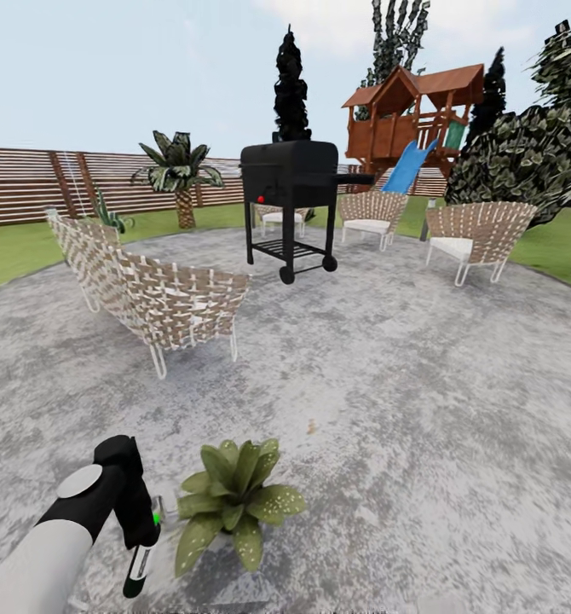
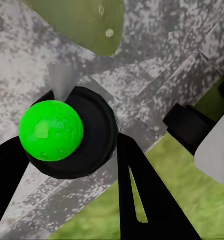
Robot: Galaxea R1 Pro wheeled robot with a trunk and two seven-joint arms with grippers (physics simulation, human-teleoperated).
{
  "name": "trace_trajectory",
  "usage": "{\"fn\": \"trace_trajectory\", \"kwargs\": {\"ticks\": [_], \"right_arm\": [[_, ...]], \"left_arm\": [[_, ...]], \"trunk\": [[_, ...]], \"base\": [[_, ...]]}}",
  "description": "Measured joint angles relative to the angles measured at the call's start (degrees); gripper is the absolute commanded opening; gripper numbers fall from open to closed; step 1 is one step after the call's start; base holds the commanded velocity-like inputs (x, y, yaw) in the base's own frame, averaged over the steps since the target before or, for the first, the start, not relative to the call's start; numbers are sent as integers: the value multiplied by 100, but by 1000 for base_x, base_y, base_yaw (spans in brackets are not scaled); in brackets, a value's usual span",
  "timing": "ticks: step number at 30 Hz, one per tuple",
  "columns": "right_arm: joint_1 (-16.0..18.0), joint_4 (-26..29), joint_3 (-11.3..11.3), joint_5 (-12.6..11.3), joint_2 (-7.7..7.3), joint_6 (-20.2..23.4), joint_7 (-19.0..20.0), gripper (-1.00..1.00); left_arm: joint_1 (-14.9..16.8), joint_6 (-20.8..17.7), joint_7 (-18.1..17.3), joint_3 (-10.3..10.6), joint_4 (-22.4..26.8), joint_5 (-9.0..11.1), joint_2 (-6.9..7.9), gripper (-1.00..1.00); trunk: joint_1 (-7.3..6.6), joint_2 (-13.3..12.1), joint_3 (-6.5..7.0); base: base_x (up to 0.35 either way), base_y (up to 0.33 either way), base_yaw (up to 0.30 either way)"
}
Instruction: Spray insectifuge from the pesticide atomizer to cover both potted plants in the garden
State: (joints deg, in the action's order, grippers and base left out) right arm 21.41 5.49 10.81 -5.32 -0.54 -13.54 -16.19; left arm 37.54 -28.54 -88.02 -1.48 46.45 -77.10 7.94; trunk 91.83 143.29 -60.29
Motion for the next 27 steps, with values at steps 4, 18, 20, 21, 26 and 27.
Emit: {"fn": "trace_trajectory", "kwargs": {"ticks": [4, 18, 20, 21, 26, 27], "right_arm": [[-1, 2, -5, -5, -3, 5, -1, 100], [-1, -2, -5, -1, -6, 6, 0, 100], [-1, -3, -5, -2, -7, 6, 0, 100], [-1, -3, -5, -2, -5, 6, 0, 100], [-1, -5, -5, -1, -7, 5, -2, 100], [0, -6, -5, -1, -6, 5, -3, 100]], "left_arm": [[4, -3, -8, 0, -1, 0, -1, -100], [-1, -44, -19, 213, -18, -21, -12, -100], [-1, -52, -22, 212, -17, -21, -9, -100], [-1, -53, -23, 212, -16, -20, -11, -100], [-6, -52, -21, 214, -19, -16, -14, -100], [-10, -47, -20, 218, -18, -13, -12, -100]], "trunk": [[0, 0, 0], [-1, 0, 0], [-2, 0, 0], [-2, 0, 0], [-2, 0, 0], [-2, 0, 0]], "base": [[-132, 302, -250], [-78, 315, -267], [88, 334, -268], [147, 311, -268], [161, 206, -268], [42, 46, -268]]}}
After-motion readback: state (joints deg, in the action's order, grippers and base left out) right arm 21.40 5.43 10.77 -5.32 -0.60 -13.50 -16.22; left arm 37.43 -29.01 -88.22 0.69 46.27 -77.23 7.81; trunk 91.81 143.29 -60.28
